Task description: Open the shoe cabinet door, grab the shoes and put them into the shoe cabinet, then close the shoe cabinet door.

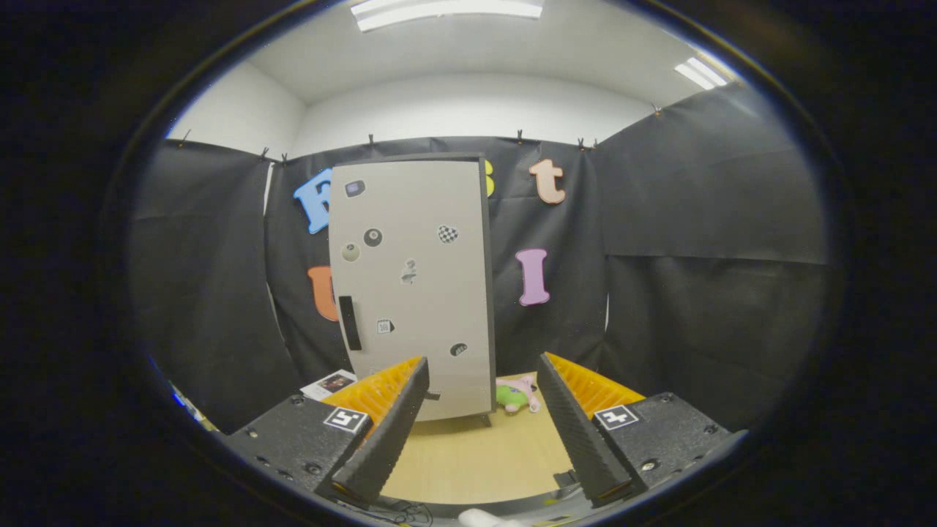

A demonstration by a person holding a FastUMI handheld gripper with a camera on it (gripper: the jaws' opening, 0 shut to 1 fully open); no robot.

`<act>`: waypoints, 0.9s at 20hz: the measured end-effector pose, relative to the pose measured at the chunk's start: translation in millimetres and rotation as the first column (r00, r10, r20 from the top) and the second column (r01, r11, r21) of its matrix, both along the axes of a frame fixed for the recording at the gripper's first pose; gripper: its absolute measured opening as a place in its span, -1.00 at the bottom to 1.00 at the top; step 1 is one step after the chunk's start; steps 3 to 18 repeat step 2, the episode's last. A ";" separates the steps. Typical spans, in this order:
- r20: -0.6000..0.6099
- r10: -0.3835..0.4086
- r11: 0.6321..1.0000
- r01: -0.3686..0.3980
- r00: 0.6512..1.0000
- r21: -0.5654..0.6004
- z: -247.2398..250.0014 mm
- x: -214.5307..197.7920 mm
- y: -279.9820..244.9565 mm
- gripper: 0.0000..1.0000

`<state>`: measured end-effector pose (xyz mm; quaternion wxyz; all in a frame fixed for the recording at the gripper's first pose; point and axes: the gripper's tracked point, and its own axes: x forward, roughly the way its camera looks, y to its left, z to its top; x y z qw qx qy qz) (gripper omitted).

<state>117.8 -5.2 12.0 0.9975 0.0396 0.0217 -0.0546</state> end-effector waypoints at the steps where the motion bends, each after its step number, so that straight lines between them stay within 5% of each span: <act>1: -0.002 -0.001 1.000 0.001 1.000 0.001 -0.9 -0.2 -1.0 0.95; 18: -0.002 0.000 1.000 0.000 1.000 0.001 -1.0 0.0 -1.2 0.95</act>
